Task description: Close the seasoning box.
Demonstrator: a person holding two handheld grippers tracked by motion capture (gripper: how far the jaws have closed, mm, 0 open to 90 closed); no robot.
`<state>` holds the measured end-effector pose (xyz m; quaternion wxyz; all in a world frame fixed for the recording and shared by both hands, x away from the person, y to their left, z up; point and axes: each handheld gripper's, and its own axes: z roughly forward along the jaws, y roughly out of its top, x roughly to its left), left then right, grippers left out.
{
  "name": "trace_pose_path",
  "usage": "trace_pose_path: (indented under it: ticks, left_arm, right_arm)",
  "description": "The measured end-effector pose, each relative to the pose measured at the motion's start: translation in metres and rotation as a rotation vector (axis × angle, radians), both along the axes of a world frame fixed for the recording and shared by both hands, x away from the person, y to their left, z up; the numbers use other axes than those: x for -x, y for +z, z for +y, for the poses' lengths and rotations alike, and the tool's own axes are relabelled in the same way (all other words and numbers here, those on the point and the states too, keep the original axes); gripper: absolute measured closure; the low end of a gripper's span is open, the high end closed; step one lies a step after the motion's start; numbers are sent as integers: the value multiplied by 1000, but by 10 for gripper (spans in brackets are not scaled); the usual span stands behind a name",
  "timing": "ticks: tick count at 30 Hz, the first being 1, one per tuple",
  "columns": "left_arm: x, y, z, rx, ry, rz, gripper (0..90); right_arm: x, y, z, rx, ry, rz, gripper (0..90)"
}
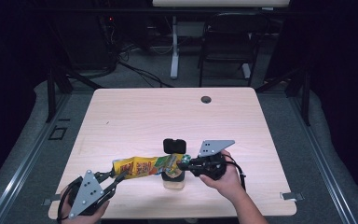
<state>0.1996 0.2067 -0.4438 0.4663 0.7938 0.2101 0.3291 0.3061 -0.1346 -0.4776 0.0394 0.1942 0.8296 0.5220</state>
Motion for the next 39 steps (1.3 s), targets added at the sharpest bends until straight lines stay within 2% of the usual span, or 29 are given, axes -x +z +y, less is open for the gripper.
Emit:
trace_pose_path:
  ticks: [39]
  left_arm:
    - [-1,0,0,8,-2,3,813]
  right_arm:
    - [0,-2,0,-3,-2,-4,867]
